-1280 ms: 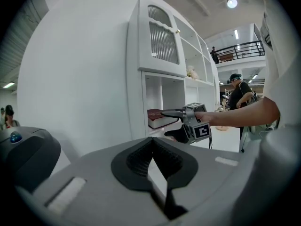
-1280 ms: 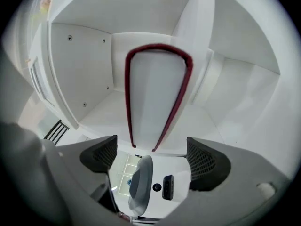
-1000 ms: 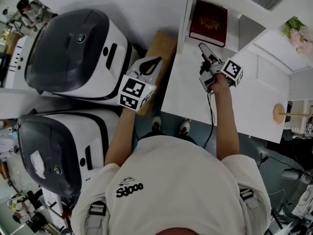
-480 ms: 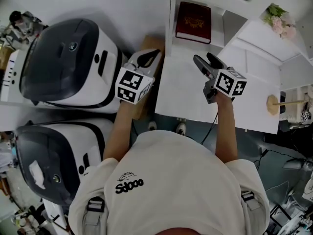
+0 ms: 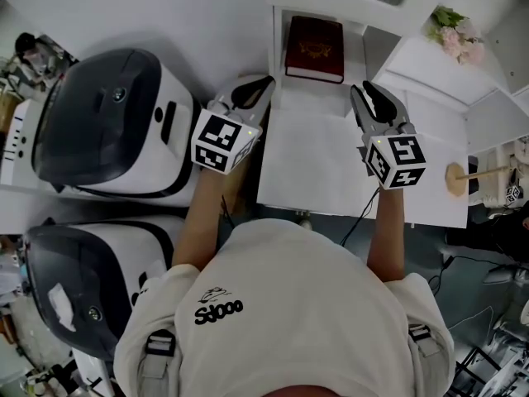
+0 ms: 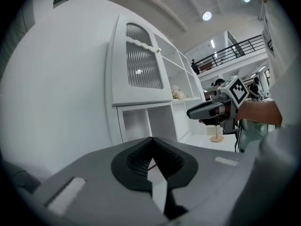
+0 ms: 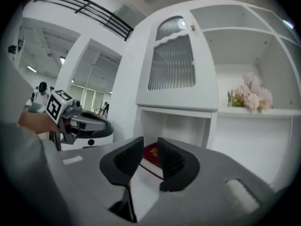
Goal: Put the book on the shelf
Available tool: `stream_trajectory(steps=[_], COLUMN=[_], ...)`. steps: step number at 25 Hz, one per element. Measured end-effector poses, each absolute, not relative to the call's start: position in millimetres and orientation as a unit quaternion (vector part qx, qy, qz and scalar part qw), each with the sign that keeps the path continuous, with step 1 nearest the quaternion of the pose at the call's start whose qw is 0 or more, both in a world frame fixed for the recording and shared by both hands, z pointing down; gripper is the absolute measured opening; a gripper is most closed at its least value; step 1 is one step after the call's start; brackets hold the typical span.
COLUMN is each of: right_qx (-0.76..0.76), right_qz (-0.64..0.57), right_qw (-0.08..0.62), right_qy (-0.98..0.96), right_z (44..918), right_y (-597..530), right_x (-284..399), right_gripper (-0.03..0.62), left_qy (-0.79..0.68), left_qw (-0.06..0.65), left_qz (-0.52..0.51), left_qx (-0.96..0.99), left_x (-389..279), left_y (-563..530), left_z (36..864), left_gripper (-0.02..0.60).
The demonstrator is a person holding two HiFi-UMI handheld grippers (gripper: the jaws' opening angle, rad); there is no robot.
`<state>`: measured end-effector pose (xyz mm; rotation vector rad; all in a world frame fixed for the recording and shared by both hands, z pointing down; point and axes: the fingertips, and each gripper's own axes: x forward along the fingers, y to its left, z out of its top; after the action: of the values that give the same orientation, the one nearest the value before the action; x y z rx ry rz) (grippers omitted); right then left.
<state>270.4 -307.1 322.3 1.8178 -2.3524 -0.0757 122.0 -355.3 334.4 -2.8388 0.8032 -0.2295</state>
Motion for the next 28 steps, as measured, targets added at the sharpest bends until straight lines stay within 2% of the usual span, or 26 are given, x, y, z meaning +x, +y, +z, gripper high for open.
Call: stream_trajectory(steps=[2,4,14,28], right_qx=[0.611,0.614,0.587,0.578], right_qz=[-0.063,-0.097,-0.141,-0.128], right_qw=[0.097,0.104,0.132,0.133], right_qy=[-0.783,-0.776,-0.786,-0.795], right_z=[309,296,285,296], right_y=[-304,-300,-296,-294], right_x=[270,270,255,248], right_gripper=[0.065,0.003,0.002,0.002], left_qy=[0.270,0.269,0.273,0.266], left_qw=[0.099,0.107,0.151,0.135], left_qz=[-0.069,-0.061,-0.058,-0.057], left_qx=[-0.955,-0.955,-0.948,-0.953], left_x=[124,126,126,124], left_y=[-354,-351,-343,-339], left_z=[325,316,295,302], left_gripper=[0.018,0.018,0.018,0.018])
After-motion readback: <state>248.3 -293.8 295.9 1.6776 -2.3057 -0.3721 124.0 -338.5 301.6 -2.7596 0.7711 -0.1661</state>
